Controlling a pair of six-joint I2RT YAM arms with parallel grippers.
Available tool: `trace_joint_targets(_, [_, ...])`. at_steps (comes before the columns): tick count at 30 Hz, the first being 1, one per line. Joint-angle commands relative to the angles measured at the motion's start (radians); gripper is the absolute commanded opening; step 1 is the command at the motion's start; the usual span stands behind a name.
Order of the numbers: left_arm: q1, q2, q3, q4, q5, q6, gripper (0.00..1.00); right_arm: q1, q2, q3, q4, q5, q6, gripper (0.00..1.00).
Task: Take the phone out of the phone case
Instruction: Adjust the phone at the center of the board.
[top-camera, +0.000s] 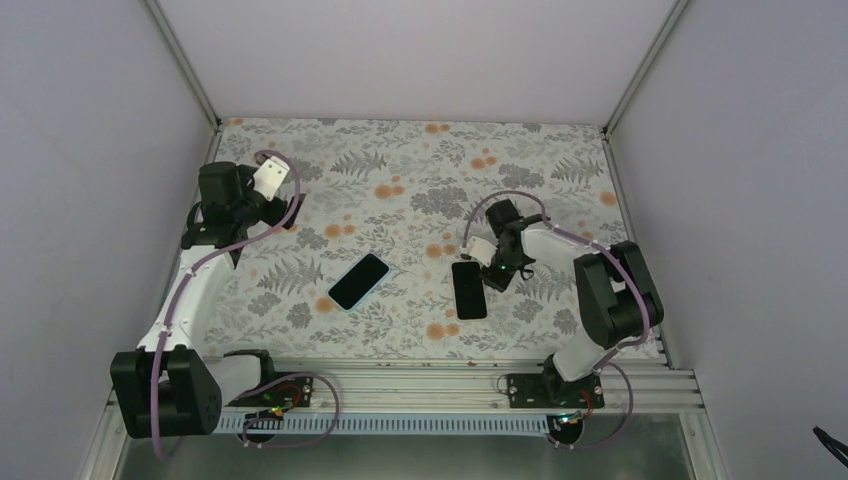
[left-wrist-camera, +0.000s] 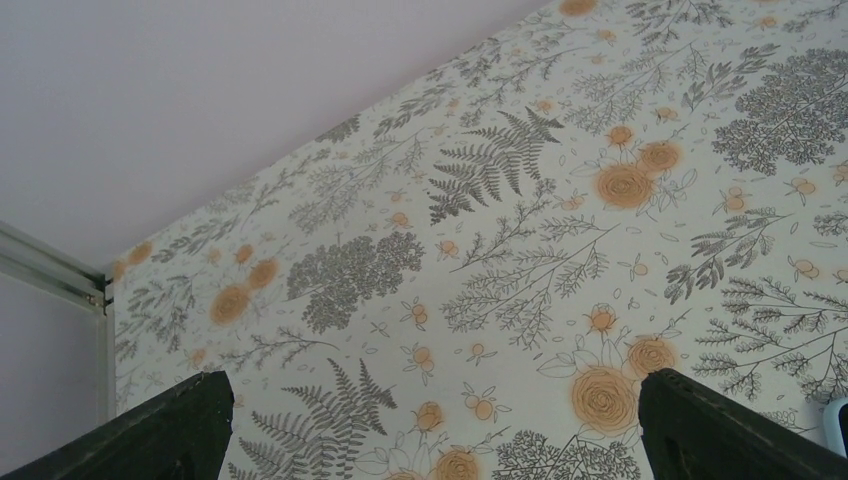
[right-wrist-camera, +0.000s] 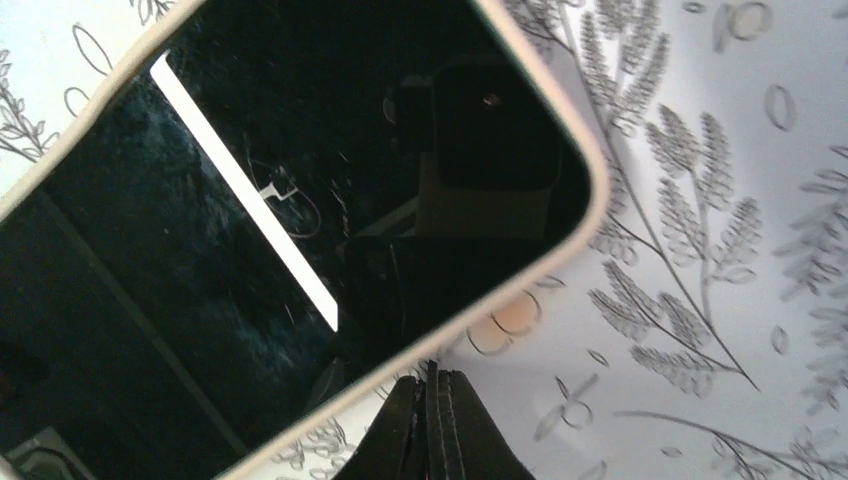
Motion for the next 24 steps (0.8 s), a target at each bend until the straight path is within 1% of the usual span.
trace_joint_targets(1, [0.007,-0.024,-0.021,0.009,0.003,0.01,1.0,0.083,0.067,0.041,0.035,0.058,0.044,0.03])
trace_joint_targets(12, [0.007,-0.046,-0.036,0.012,-0.008,0.013,1.0,0.272,0.262,0.259,0.105,0.201,0.073,0.03])
trace_joint_targets(16, [0.009,-0.063,-0.059,0.024,-0.02,0.016,1.0,0.328,0.316,0.3,0.166,0.269,0.067,0.03])
trace_joint_targets(17, [0.009,-0.064,-0.062,0.025,-0.021,0.015,1.0,0.337,0.335,0.311,0.194,0.308,0.07,0.03])
trace_joint_targets(21, [0.01,-0.07,-0.069,0.033,-0.024,0.01,1.0,0.344,0.411,0.39,0.211,0.415,0.088,0.03])
trace_joint_targets(24, [0.012,-0.075,-0.076,0.042,-0.022,0.007,1.0,0.344,0.432,0.409,0.257,0.44,0.057,0.03])
